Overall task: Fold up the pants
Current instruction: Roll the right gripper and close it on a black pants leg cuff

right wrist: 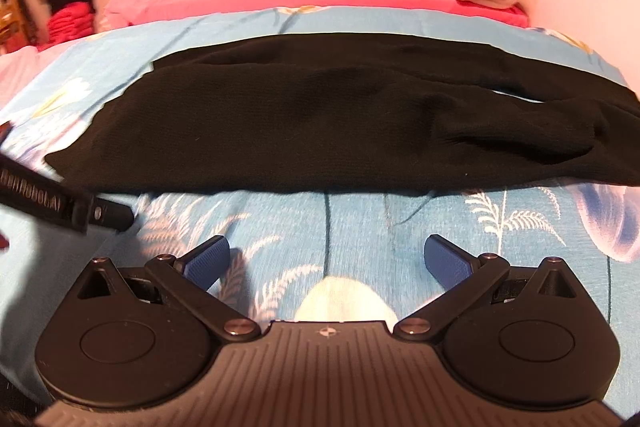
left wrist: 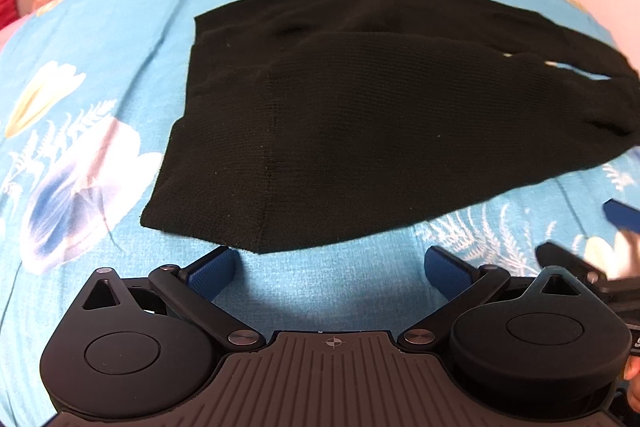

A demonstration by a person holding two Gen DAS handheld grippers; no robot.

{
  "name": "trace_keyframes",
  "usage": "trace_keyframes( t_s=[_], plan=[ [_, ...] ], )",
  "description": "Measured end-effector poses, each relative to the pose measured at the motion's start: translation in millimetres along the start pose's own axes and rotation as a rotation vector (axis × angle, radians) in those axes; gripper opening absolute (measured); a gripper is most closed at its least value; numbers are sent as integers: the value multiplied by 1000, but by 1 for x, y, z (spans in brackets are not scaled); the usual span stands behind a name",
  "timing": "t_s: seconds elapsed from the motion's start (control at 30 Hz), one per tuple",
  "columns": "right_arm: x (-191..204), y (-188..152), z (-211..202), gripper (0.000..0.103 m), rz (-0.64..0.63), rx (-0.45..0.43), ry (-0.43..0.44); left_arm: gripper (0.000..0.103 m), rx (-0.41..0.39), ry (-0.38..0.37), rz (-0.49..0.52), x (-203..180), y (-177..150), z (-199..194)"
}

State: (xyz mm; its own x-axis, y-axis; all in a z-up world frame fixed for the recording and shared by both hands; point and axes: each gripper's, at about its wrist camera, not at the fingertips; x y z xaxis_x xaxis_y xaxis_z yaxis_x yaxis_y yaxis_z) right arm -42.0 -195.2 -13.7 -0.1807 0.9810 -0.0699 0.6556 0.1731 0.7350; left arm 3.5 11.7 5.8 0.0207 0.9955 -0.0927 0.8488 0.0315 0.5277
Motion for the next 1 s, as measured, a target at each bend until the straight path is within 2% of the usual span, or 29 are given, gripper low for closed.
trace_keyframes(
  t_s=[0.1,0.17,0.3,0.37,0.43,0.53,0.63,0.7,0.73,0.77,0.83,0.93,1.0],
  plan=[
    [-14,0,-8,103,9,-1,50,103,-21,-75,-27,10,2,-10],
    [-34,5,-14,103,77,-14,34,103,-54,-114,-30,15,5,-18],
    [-101,18,-16,101,364,-44,-54,103,-128,-117,-11,18,14,-23],
    [-131,21,-10,91,507,-44,-53,103,-152,-134,-10,21,21,-16],
    [-150,26,-3,87,589,-54,-38,103,-147,-139,-7,20,26,-5],
    [-163,38,10,84,641,-82,-28,103,-117,-140,-17,20,23,14],
    [-172,41,25,73,643,-117,-49,103,-145,-108,19,11,20,19],
    [-174,42,32,51,621,-143,-72,103,-147,-101,33,8,20,22],
    [-176,41,33,20,609,-143,-108,103,-148,-103,37,8,20,22],
    [-177,41,32,11,598,-130,-144,103,-149,-109,40,9,20,22],
    [-184,31,17,10,652,-150,-100,103,-147,-119,48,12,18,21],
    [-189,11,-15,10,700,-198,-101,103,-156,-144,53,21,5,11],
    [-197,-6,-14,11,769,-150,-95,103,-161,-153,65,23,0,10]
  ],
)
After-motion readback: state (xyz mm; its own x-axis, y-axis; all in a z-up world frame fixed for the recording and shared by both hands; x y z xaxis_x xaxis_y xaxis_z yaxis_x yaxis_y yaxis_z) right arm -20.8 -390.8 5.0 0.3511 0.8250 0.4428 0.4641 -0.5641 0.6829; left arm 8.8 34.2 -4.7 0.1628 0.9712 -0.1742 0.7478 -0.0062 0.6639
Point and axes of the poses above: each gripper's, at about its wrist camera, not at the fingertips, and z roughly the way its jaws point, x to its left, y to its top, and after that the axes turned 4 degrees about -x, right-handed
